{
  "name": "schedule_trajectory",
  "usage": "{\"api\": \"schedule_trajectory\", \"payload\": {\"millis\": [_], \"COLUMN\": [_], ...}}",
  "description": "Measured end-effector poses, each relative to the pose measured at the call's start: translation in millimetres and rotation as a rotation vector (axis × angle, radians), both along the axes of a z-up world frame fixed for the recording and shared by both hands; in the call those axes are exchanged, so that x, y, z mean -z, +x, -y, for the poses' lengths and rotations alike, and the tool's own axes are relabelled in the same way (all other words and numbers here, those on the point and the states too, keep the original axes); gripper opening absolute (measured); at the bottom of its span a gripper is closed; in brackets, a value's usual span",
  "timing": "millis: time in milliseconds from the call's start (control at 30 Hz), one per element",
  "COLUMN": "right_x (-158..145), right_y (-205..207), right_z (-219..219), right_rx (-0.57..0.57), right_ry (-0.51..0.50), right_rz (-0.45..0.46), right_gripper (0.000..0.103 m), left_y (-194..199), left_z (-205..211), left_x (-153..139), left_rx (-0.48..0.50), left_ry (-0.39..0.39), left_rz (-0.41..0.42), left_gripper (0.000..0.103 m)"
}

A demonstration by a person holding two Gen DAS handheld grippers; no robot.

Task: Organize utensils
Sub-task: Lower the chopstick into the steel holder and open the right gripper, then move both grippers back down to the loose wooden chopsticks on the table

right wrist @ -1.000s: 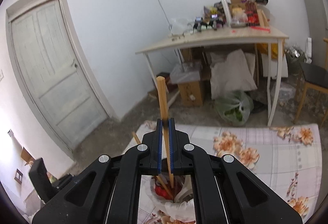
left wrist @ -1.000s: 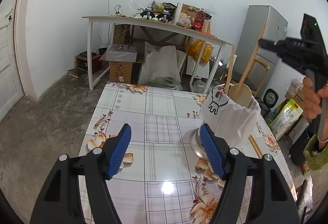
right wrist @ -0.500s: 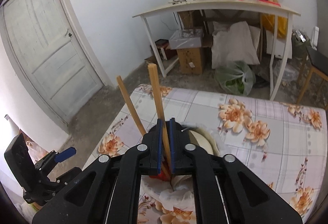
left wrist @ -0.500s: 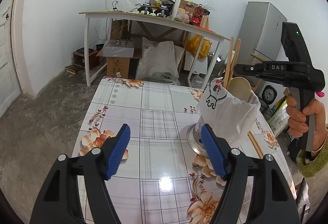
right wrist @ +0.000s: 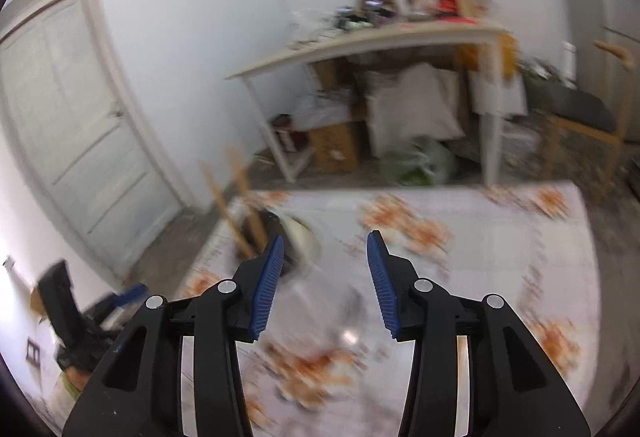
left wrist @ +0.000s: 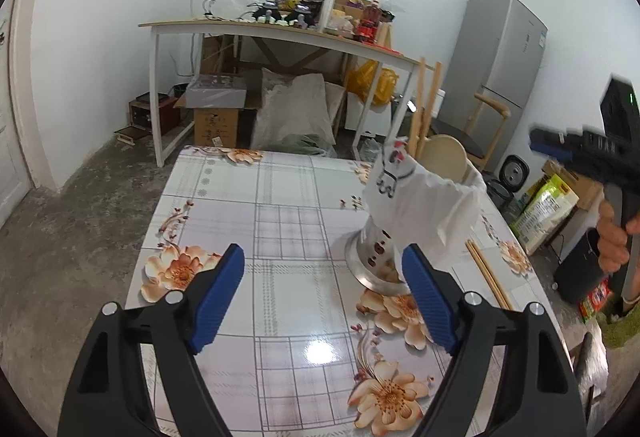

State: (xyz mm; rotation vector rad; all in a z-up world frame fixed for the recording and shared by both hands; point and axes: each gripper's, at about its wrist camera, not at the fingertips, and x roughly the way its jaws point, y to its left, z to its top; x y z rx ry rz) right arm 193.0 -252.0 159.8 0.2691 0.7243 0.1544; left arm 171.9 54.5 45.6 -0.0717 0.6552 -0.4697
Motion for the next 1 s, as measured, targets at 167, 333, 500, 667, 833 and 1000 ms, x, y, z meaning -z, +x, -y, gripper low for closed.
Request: {"api": "schedule_trajectory", "payload": {"millis": [167, 333, 500, 667, 833, 1000], "right_x": [73.0, 139.1, 162.6, 169.8, 173.2, 174.4], "right_y": [-39.0, -65.3, -72.4, -64.5, -57.8, -58.5], "right_z": [47.3, 69.6, 71.3, 63.2, 59.5, 65.2], "right_rx": [0.164, 0.261, 0.252, 0.2, 0.167, 0.175], "right_ry": [0.01, 0.072, 0.12, 0.075, 0.045, 0.024], "right_rz": [-0.187, -0.337, -0.353, -0.356, -0.347, -0.335], "right_gripper": [0.042, 0.029, 0.024, 0.017, 0.013, 0.01], "left_y": [-7.1, -17.2, -25.1, -30.8, -34.2, -33.3], "left_z": [14.1, 40.1, 67.7, 90.9, 109.4, 131.4], "left_x": [13.1, 33.8, 47.7, 54.6, 57.8, 60.0], "left_rx": [0.066, 0.144, 0.206, 0.241, 0.271, 0.297], "left_ry": [0.015, 0.054, 0.104, 0.132, 0.163, 0.19], "left_rz": [-0.031, -0.088, -0.132, -0.147, -0.15, -0.148], "left_gripper": [0.082, 0.082, 0.082, 0.082, 0.082, 0.082]}}
